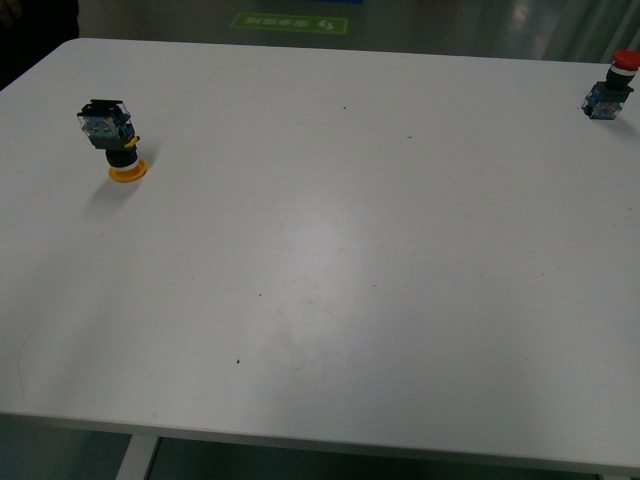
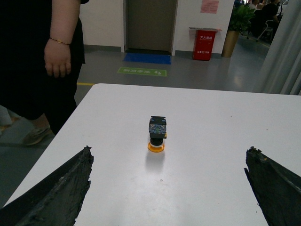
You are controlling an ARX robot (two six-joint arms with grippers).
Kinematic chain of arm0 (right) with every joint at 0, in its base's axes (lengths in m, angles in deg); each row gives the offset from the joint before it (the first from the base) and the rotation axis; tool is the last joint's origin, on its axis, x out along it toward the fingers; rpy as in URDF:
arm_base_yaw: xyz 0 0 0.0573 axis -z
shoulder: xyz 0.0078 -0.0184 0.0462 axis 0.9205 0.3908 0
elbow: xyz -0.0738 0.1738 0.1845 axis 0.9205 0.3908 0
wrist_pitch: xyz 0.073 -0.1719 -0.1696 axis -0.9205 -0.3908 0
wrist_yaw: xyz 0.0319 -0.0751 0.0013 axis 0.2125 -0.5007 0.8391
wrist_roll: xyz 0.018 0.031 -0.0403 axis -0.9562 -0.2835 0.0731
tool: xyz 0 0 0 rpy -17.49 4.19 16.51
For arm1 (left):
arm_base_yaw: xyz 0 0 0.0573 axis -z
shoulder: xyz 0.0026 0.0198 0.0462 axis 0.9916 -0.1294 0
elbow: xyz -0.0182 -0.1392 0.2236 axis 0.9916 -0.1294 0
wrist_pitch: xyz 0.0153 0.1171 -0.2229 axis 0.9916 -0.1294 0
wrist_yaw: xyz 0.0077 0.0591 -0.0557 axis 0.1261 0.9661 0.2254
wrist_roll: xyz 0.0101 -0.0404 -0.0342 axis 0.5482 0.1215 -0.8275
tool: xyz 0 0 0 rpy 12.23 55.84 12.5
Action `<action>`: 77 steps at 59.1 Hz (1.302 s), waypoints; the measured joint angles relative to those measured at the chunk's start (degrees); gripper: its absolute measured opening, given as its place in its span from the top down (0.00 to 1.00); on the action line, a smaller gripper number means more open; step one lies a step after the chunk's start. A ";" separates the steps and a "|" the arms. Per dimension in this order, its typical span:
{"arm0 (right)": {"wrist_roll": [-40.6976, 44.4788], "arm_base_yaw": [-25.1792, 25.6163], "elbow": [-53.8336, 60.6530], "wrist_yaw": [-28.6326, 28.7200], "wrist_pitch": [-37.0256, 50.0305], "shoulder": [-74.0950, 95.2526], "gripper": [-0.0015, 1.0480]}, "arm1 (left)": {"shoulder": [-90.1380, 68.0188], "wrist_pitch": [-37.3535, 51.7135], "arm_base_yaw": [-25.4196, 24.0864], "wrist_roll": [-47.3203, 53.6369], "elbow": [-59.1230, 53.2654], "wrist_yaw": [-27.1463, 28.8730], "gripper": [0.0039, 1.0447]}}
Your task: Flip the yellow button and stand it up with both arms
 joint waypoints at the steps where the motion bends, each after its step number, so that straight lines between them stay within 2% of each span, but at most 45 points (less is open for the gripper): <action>1: 0.00 0.00 0.00 0.00 0.00 0.00 0.07 | 0.00 0.00 0.00 0.00 0.00 0.00 0.06; 70: 0.00 0.00 0.00 0.00 0.00 0.00 0.07 | -0.09 -0.11 0.02 -0.02 0.07 0.24 0.06; 73: 0.00 0.00 0.00 0.00 0.00 0.00 0.07 | -3.48 -6.56 -0.04 -2.84 2.29 3.87 0.06; 77: 0.00 0.00 0.00 0.00 0.00 0.00 0.07 | -13.33 -11.76 -3.54 -6.69 6.29 2.34 0.06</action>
